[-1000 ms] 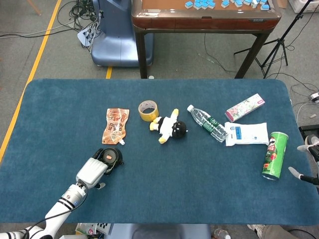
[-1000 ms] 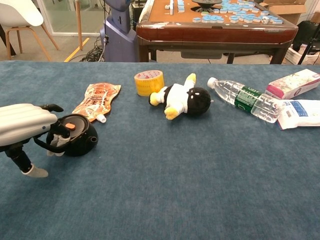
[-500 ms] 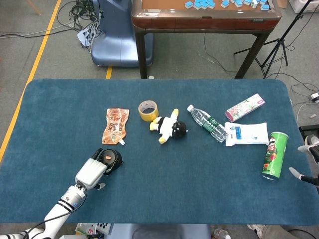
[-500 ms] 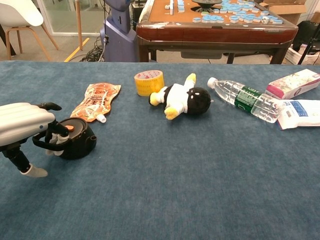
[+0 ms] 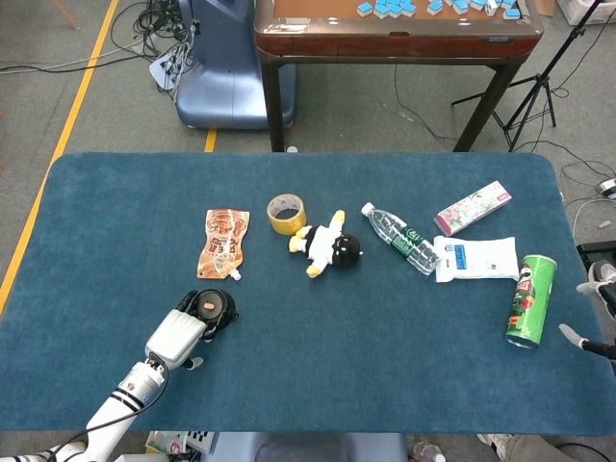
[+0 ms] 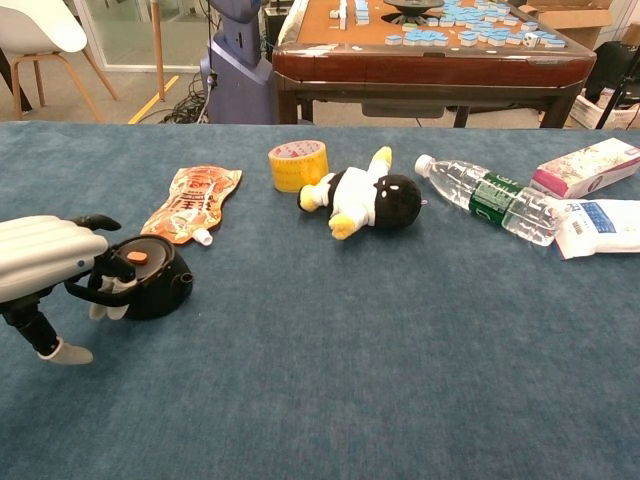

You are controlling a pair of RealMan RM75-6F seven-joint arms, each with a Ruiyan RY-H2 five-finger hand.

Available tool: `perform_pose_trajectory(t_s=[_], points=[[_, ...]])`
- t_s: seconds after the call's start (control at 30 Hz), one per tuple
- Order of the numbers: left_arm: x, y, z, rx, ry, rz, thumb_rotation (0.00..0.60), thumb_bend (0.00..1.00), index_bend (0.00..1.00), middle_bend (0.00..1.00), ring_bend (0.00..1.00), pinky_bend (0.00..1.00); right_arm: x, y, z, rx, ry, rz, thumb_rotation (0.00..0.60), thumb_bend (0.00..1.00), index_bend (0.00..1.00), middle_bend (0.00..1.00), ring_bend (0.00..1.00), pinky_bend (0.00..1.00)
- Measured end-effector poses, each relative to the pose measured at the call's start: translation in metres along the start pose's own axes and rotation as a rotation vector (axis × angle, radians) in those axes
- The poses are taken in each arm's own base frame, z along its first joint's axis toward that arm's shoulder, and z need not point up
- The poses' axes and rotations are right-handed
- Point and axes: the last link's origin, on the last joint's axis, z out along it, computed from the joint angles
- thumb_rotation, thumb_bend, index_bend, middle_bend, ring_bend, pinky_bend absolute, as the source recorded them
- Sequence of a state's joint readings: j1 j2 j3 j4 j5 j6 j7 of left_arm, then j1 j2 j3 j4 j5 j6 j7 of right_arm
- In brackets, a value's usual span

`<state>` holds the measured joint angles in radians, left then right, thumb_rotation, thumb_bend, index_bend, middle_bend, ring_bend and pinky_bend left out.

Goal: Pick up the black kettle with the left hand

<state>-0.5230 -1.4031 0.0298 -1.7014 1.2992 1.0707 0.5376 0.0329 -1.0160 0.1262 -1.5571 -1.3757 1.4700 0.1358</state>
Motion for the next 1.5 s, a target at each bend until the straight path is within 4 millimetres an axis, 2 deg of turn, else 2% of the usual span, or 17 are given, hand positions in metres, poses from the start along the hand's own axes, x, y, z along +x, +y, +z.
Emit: perform_pose_trajectory(t_s=[0.13,0.37,1.13,1.27,1.5], points=[[-0.001,0.001,0.0,-0.001,-0.007,-0.009,0.6,0.12,0.58,0.6,0.47,0.0,0.0,0.0,0.0,-0.002,0.001,0.001,0.6,0.11,0.38,0.39,0.26,0.28],[-0.001,0.001,0.001,-0.011,-0.016,-0.027,0.6,0.12,0.67,0.73,0.58,0.0,0.001,0.001,0.0,-0.004,0.005,0.004,0.6,0.11,0.38,0.39,0.26,0.28],[0.024,-0.002,0.009,-0.034,0.013,-0.062,0.598,0.12,0.89,0.97,0.8,0.0,0.0,0.006,0.0,-0.016,0.018,0.013,0.6,0.11,0.38,0.39,0.26,0.28],[0.028,-0.001,0.01,-0.041,0.028,-0.081,0.539,0.12,0.91,0.98,0.81,0.0,-0.001,0.008,0.0,-0.019,0.016,0.016,0.6,0.11,0.38,0.39,0.26,0.28],[0.036,-0.002,0.012,-0.042,0.065,-0.106,0.355,0.11,0.92,0.99,0.82,0.0,-0.003,0.009,0.002,-0.019,0.012,0.019,0.6,0.11,0.38,0.39,0.26,0.28]])
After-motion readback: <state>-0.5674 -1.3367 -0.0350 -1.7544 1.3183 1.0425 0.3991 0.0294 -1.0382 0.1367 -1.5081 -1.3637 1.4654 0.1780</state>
